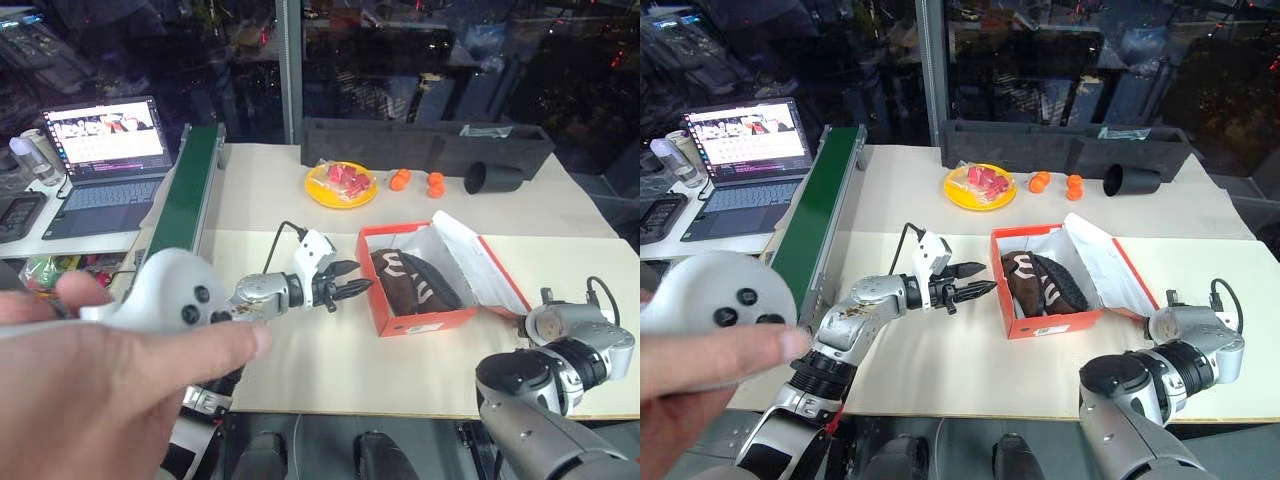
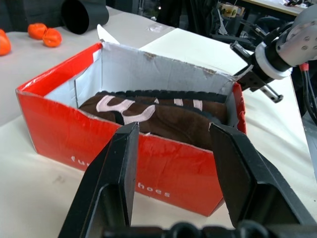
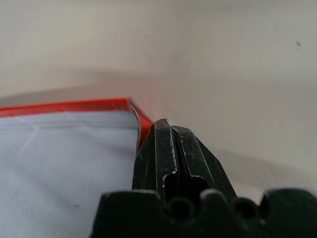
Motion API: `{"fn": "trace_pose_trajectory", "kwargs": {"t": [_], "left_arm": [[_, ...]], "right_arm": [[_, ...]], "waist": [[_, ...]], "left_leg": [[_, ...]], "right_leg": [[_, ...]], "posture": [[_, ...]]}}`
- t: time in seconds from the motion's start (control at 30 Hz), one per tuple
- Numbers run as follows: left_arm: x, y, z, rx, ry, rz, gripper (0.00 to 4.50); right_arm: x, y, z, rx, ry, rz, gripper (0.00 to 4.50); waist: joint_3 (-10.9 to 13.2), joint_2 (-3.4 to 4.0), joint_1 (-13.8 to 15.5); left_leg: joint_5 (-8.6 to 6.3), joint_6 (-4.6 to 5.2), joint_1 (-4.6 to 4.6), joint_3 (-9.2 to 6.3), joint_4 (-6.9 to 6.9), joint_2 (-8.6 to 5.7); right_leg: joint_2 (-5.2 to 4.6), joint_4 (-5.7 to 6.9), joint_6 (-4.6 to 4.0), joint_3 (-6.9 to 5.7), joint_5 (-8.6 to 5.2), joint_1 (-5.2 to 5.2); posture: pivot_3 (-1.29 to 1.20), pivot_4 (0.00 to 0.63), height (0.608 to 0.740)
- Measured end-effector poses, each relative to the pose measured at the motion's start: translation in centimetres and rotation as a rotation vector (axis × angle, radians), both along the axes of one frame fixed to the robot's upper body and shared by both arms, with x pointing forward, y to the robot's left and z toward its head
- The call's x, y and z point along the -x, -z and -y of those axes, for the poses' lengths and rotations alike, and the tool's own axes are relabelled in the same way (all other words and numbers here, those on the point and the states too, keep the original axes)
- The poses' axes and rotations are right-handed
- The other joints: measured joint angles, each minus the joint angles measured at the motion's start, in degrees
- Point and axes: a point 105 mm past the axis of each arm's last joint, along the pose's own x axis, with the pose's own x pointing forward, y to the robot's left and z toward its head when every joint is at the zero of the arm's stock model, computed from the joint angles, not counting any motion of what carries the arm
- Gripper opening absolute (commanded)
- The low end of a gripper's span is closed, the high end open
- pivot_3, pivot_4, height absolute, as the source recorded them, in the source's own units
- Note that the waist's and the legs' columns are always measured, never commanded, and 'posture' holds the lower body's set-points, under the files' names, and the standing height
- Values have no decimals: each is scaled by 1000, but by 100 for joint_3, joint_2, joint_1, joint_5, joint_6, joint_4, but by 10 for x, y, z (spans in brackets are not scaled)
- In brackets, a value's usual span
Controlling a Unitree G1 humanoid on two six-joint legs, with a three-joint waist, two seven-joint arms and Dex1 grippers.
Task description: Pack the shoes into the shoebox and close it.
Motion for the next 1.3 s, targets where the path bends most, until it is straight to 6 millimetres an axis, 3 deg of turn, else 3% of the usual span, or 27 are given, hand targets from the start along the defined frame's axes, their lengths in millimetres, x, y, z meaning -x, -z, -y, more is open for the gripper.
{"fn": "trace_pose_trajectory", "kwargs": {"t": [0.37,0.53,0.67,0.93,1.07,1.13,1.3], "left_arm": [[-10,-4,3,-15,8,9,2383],[-11,-7,5,-14,24,19,2383],[-11,-7,5,-18,35,24,2383],[-13,-9,6,-37,48,33,2383],[-13,-10,8,-37,56,36,2383],[-13,-10,6,-42,52,37,2383],[-14,-10,4,-51,45,44,2383]], "right_arm": [[-34,-1,-5,-81,14,204,124],[-50,-9,-18,-145,39,372,124],[-61,-30,-17,-199,121,561,124],[-68,-96,-14,-133,101,908,124],[-68,-129,-33,-62,-40,1033,124],[-63,-149,-53,24,-181,1077,124],[-41,-192,-131,311,-684,1080,124]], "waist": [[8,-22,-170],[25,-3,-138],[34,9,-114],[37,14,-71],[39,19,-85],[44,28,-93],[46,31,-96]], "left_leg": [[0,4,1,11,-10,0],[-2,7,-14,12,-16,-2],[-5,11,-40,12,-16,-7],[-6,14,-80,16,-18,-8],[-6,14,-81,19,-21,-6],[-6,14,-82,19,-22,-6],[-6,14,-83,20,-21,-5]], "right_leg": [[4,-16,14,22,9,-5],[4,-16,19,23,5,-18],[-1,-19,25,23,2,-38],[-3,4,26,27,1,-95],[-1,17,24,31,1,-108],[-2,19,24,33,1,-111],[-2,20,23,34,1,-111]], "posture": [[0,150,699],[0,150,699],[0,150,699],[0,150,699],[0,150,699],[0,150,699],[0,150,699]]}}
